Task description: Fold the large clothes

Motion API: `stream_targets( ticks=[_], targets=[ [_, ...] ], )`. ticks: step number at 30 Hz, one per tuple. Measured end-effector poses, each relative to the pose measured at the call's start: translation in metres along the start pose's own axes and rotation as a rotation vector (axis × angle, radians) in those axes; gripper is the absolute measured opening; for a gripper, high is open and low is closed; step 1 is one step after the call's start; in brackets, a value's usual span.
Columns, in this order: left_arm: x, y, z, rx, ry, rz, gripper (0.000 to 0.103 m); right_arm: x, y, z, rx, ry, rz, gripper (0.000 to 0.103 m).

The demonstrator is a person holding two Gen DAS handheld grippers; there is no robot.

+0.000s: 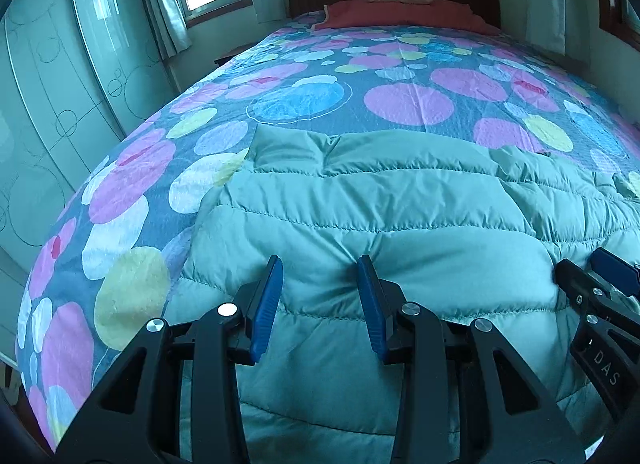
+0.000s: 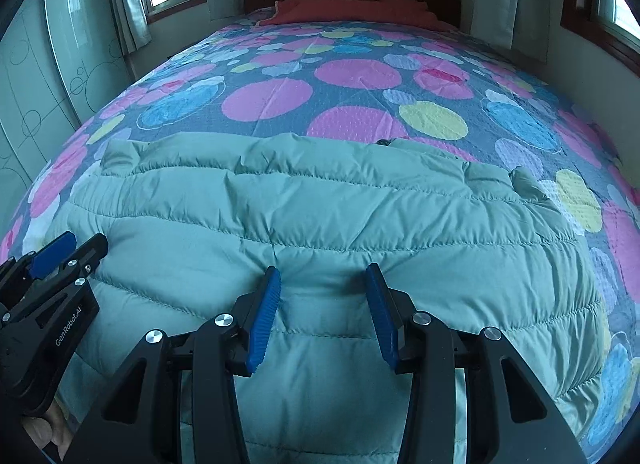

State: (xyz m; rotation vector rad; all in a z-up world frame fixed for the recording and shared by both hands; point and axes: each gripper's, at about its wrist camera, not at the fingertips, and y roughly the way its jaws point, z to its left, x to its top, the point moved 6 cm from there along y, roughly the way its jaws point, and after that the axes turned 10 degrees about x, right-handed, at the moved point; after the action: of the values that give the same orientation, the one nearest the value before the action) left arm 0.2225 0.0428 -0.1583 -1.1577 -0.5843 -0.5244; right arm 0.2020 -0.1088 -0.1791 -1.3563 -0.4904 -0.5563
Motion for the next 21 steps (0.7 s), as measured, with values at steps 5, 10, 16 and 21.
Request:
stream_targets(
  ticks=[5, 10, 16, 21],
  targets=[
    [-0.006, 0.003, -0.003, 0.016, 0.008, -0.012, 0.039, -0.007, 0.006, 0.002, -0.047, -0.037, -0.017, 0.044],
    [-0.009, 0.007, -0.005, 0.023, 0.014, -0.013, 0.039, -0.009, 0.010, 0.000, -0.047, -0.031, -0.017, 0.045],
    [-0.010, 0.009, -0.006, 0.024, 0.014, -0.007, 0.040, -0.011, 0.012, 0.000, -0.050, -0.034, -0.019, 0.045],
    [-0.011, 0.010, -0.006, 0.024, 0.008, -0.005, 0.040, -0.011, 0.013, -0.001, -0.054, -0.039, -0.021, 0.045]
  ],
)
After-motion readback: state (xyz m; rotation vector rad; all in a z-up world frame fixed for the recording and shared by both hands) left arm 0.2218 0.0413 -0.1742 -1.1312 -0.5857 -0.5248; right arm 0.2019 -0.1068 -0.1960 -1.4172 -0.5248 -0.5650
